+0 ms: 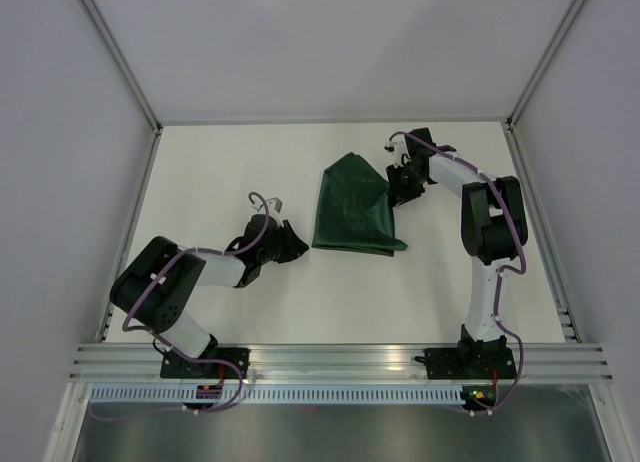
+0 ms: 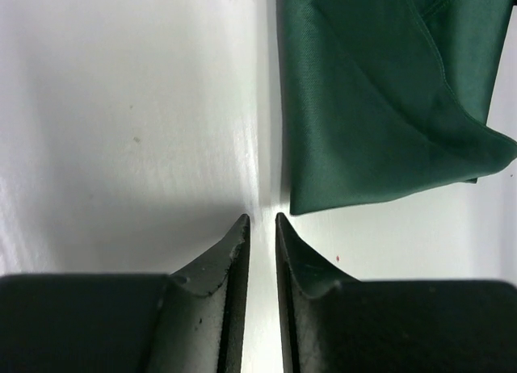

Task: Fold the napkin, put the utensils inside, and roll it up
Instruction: Roll the napkin with the utensil

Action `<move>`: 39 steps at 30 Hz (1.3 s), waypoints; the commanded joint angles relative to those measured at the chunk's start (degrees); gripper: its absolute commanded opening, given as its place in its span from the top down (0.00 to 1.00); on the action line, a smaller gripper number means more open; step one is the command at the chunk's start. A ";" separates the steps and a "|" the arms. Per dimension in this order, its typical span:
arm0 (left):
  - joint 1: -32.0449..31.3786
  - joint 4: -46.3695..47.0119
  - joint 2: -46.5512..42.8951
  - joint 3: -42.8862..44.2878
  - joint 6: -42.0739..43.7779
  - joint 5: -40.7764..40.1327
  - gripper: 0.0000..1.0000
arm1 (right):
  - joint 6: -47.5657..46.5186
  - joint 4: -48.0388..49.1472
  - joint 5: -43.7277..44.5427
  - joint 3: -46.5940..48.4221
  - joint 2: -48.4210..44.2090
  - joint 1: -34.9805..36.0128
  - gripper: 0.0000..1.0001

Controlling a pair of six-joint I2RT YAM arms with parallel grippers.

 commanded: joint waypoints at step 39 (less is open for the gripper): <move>3.28 -37.93 -36.06 31.34 14.28 -11.23 0.50 | -37.28 13.84 1.01 -27.42 -25.32 26.47 0.27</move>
